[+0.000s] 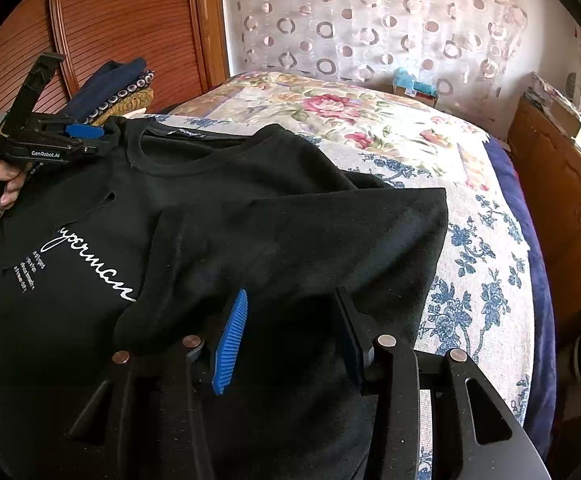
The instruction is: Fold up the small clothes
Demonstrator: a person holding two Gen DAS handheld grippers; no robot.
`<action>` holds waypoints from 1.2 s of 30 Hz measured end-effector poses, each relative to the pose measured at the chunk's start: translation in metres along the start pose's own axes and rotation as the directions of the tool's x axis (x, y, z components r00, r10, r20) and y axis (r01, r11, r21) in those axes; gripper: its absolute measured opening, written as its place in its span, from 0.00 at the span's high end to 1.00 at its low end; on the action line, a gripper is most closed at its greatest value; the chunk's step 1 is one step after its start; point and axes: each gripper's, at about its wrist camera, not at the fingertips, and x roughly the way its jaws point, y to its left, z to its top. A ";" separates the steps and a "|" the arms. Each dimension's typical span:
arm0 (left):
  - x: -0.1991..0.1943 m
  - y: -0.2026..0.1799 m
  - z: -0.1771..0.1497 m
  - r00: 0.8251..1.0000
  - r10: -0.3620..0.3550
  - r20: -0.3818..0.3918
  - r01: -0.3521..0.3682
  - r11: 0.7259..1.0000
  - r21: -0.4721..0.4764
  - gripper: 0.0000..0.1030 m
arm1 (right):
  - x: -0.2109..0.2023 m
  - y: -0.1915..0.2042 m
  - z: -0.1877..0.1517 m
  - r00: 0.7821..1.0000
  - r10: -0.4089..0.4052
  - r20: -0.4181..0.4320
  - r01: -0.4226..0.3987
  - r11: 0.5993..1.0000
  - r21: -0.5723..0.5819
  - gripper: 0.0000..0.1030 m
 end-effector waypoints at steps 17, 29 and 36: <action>-0.055 0.047 0.006 0.981 0.072 0.179 -0.050 0.991 -0.124 0.93 | 0.001 0.001 0.000 1.000 0.000 0.002 0.000 1.000 -0.006 0.54; -0.081 0.072 -0.012 0.962 0.047 0.270 0.005 0.982 -0.190 0.94 | -0.004 -0.017 0.006 1.000 0.003 0.002 -0.003 0.999 0.037 0.54; -0.090 0.071 -0.017 0.953 0.014 0.302 0.043 0.983 -0.181 0.94 | 0.007 -0.056 0.027 0.997 -0.079 -0.022 0.080 0.994 0.071 0.54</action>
